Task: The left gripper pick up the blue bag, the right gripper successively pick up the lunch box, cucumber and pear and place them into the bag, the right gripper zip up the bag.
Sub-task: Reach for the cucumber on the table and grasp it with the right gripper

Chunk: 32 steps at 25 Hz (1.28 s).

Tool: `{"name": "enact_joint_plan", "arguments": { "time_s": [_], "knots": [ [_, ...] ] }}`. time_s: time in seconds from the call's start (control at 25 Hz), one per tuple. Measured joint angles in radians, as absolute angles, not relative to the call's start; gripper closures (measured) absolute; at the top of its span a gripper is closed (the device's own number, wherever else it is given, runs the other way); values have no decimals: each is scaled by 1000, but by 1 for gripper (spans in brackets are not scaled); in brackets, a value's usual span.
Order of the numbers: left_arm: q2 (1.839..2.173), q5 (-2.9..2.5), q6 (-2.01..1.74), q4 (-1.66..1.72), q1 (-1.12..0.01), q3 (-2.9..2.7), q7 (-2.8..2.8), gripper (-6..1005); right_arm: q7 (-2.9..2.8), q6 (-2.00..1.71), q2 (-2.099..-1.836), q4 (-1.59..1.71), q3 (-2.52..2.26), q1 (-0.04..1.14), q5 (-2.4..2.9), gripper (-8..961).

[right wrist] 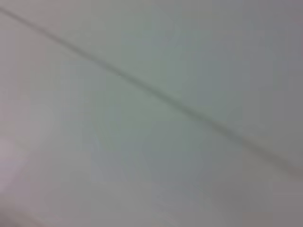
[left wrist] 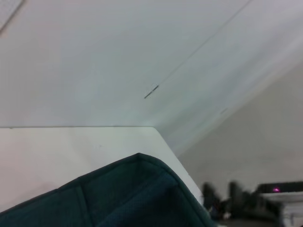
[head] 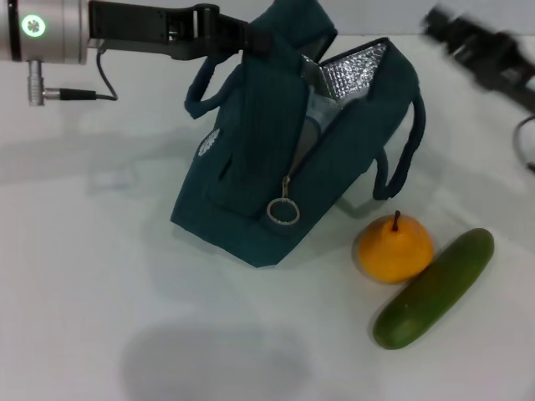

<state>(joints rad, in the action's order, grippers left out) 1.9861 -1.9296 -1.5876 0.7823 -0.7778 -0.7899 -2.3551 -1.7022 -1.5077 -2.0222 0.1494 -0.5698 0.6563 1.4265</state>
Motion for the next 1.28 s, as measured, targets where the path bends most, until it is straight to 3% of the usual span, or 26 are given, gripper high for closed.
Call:
{"name": "enact_joint_plan", "arguments": {
  "time_s": [0.16, 0.4, 0.8, 1.08, 1.28],
  "knots": [
    [1986, -1930, -1587, 782, -775, -790, -2354, 941, -1525, -1575, -2021, 159, -572, 581, 1271, 637],
    [1984, -1930, -1587, 782, -757, -790, -2354, 941, -1483, -1661, -1996, 290, -679, 511, 1318, 641],
    [1975, -1931, -1562, 782, -736, -790, -2350, 941, -1493, -1658, -1917, 446, -834, 410, 1418, 637],
    [1974, -1932, -1549, 782, -733, -790, -2344, 941, -1458, -1671, -1942, 482, -667, 330, 1414, 633],
    [1980, -1932, -1546, 782, -733, -790, -2343, 941, -1472, -1817, -1930, 593, -676, 343, 1450, 630]
  ]
}}
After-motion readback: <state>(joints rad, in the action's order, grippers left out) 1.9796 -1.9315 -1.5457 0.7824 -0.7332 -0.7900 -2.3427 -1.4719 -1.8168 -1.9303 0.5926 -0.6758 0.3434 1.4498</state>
